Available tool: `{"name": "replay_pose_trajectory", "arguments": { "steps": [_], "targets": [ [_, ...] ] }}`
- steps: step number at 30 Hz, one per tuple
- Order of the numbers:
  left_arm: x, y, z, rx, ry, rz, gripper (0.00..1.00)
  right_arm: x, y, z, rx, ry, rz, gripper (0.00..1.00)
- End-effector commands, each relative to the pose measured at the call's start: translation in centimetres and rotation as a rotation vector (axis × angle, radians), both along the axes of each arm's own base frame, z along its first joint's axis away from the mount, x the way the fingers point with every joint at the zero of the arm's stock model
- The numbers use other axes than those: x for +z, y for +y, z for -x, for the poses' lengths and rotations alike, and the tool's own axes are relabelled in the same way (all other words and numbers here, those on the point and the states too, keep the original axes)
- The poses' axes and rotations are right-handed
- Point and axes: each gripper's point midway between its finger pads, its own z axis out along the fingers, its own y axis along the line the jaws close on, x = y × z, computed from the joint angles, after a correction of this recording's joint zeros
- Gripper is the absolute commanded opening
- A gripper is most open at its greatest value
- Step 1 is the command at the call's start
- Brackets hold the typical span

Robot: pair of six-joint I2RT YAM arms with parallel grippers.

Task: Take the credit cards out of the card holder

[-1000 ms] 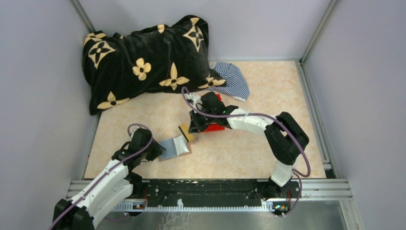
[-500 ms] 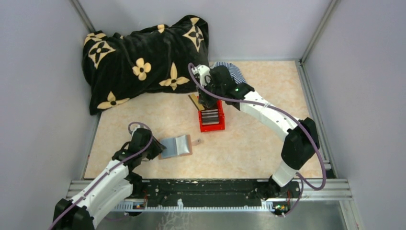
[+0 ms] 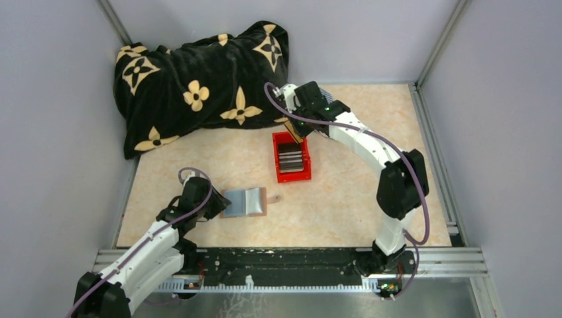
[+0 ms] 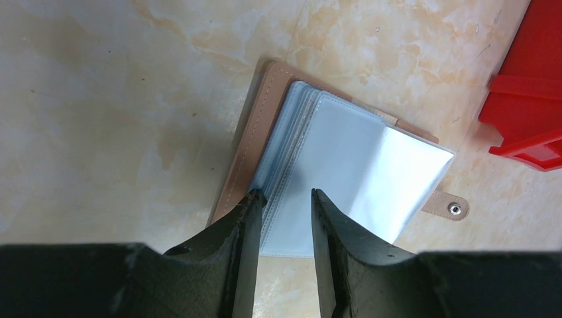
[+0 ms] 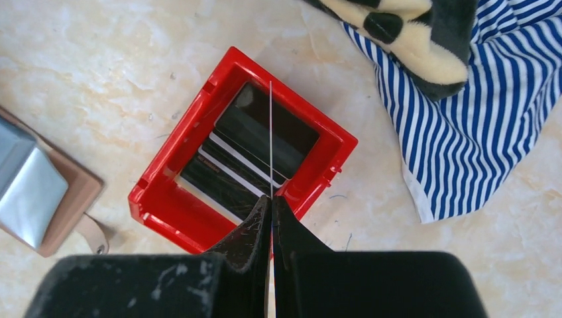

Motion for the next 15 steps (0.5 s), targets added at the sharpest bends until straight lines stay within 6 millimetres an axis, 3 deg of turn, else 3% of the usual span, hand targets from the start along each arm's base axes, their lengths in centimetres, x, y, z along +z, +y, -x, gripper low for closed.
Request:
{"name": "replay_pose_trajectory", "arguments": {
  "steps": [1,15],
  "targets": [
    [-0.3,-0.1,0.0,-0.018,-0.013,-0.007,0.4,0.4,0.1,-1.4,-0.004,-0.024,0.035,0.0],
    [-1.1,-0.2,0.1,-0.032,-0.004,-0.008,0.4,-2.4,-0.3,0.0,0.071,0.038,0.124,0.0]
  ]
}}
